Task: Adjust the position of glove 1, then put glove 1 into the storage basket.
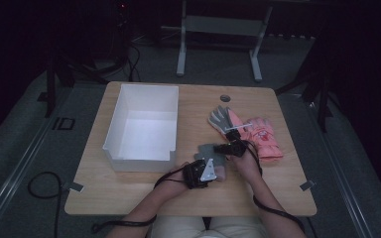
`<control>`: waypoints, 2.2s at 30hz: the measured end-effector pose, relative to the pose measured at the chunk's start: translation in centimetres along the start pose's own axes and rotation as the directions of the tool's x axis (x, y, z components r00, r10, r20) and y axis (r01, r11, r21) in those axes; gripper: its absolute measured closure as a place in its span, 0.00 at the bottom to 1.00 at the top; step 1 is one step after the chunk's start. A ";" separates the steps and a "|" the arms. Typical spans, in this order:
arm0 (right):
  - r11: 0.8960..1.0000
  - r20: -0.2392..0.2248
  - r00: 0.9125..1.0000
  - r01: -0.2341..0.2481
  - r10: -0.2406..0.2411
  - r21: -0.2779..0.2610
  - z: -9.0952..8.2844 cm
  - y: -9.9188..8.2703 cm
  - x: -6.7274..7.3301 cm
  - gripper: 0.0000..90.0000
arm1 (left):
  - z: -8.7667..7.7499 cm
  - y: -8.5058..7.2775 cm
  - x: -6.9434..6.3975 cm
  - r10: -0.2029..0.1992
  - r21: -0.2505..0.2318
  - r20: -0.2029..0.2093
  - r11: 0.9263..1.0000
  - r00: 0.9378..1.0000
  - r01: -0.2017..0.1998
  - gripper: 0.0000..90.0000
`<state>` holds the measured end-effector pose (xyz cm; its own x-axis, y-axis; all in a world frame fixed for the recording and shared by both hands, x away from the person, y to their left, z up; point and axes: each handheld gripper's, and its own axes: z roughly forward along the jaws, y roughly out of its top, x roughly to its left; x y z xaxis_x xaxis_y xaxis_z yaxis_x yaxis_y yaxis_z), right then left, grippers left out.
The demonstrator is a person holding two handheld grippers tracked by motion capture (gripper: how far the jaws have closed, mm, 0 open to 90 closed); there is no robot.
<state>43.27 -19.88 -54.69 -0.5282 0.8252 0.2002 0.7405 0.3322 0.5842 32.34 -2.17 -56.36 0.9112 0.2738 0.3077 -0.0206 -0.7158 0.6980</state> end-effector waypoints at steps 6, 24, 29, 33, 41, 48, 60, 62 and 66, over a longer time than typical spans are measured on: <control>0.998 -0.004 0.999 0.042 -0.042 -0.049 -1.2 0.1 0.5 0.91 | -0.1 0.1 0.0 -0.018 0.003 -0.002 1.000 1.000 0.018 0.79; 0.999 -0.100 0.995 -0.020 0.023 0.029 0.5 0.5 -0.7 0.60 | -0.2 -0.2 0.6 -0.027 0.001 0.041 1.000 0.999 0.027 0.80; 0.996 -0.158 0.987 -0.017 0.030 0.082 1.2 1.0 0.1 0.75 | -0.2 -0.3 0.6 -0.035 -0.004 0.038 0.999 0.999 0.036 0.80; 0.996 -0.127 0.991 0.046 -0.036 0.076 1.2 1.0 1.4 0.78 | -0.3 -0.3 0.6 -0.056 0.001 0.041 0.998 0.998 0.056 0.80; 0.995 -0.109 0.990 0.091 -0.094 -0.032 -1.6 0.6 1.8 0.80 | -1.0 0.5 0.6 -0.074 0.023 0.060 0.997 0.995 0.072 0.80; 0.987 -0.122 0.985 0.109 -0.123 -0.117 -4.9 1.0 2.3 0.80 | -2.5 2.7 0.8 -0.055 0.011 0.046 0.998 0.997 0.055 0.80; 0.972 -0.113 0.985 0.108 -0.134 -0.209 -9.6 3.4 2.7 0.80 | -6.5 7.0 2.9 0.009 0.012 0.032 1.000 0.999 -0.010 0.80; 0.968 -0.109 0.984 0.116 -0.142 -0.221 -10.2 4.0 3.0 0.80 | -7.3 7.6 3.5 0.032 0.020 0.026 0.999 0.999 -0.033 0.80; 0.961 -0.120 0.981 0.116 -0.150 -0.253 -11.4 5.5 3.7 0.80 | -9.0 8.5 4.6 0.057 0.034 0.016 0.998 0.998 -0.058 0.80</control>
<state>40.71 -20.19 -41.77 -0.6791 0.7053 0.2032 0.5451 0.2992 0.7831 32.71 -1.24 -43.19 0.9151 0.2218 0.3367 -0.0594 -0.7518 0.6567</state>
